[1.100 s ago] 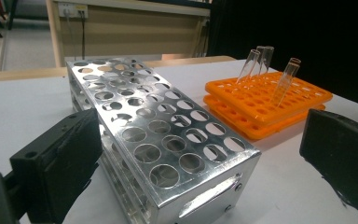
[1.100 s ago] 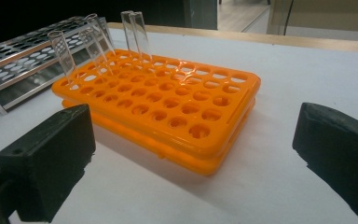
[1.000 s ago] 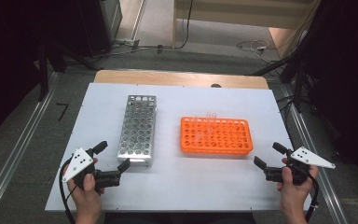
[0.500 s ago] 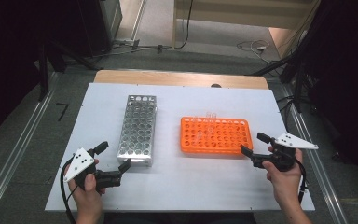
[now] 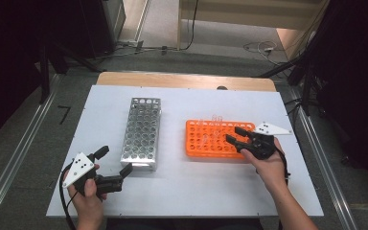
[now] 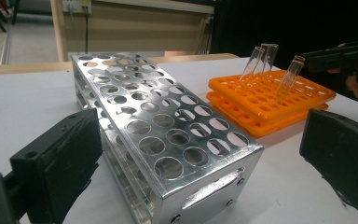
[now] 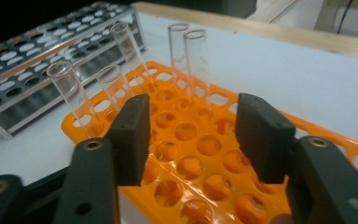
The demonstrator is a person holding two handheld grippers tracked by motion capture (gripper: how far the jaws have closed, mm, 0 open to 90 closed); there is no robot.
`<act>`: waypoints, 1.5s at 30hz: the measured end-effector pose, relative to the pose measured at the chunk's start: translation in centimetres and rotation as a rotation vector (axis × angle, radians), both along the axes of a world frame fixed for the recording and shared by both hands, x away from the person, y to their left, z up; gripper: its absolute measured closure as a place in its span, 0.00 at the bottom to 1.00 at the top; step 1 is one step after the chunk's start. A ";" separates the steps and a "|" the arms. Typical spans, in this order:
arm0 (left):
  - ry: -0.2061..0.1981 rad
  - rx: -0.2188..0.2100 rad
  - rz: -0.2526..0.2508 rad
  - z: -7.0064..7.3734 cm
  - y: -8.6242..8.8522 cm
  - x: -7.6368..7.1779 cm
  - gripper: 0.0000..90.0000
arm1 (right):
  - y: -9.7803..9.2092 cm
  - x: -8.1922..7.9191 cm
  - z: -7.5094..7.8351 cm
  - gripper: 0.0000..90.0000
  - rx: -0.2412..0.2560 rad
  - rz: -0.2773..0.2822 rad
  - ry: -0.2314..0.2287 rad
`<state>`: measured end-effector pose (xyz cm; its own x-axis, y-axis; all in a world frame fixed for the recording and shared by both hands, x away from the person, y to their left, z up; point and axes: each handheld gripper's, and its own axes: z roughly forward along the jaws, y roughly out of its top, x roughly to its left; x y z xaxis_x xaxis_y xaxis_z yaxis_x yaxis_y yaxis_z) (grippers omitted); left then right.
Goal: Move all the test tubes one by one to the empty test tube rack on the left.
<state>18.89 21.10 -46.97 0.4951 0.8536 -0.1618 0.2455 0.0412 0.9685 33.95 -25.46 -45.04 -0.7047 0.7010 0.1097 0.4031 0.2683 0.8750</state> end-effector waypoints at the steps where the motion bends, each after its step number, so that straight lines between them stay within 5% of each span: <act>1: 0.000 0.000 0.000 0.0 0.0 0.0 0.00 | 0.0 0.0 0.0 0.51 0.000 0.000 0.000; 11: 0.000 -0.002 0.001 0.0 0.2 -0.2 0.00 | 2.9 3.4 0.1 0.62 -0.102 -0.045 0.118; 15: 0.003 -0.003 0.000 0.0 0.2 -0.3 0.00 | 3.5 4.3 -0.4 0.63 -0.103 -0.024 0.156; 25: 0.005 0.008 -0.014 -0.1 -0.2 -0.2 0.00 | 4.3 5.0 -0.7 0.68 -0.159 -0.043 0.147; 33: 0.004 0.008 -0.014 0.0 -0.3 -0.3 0.00 | 4.7 5.0 -0.7 0.82 -0.204 -0.049 0.120; 45: 0.009 0.010 -0.021 -0.1 -0.4 -0.1 0.00 | 3.6 4.2 1.0 0.82 -0.101 -0.059 0.072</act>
<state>18.76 20.65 -47.05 0.5114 0.8447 -0.1578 0.2546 0.0264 0.9667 38.15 -21.83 -44.05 -0.6550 0.7508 0.0854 0.4815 0.3276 0.8129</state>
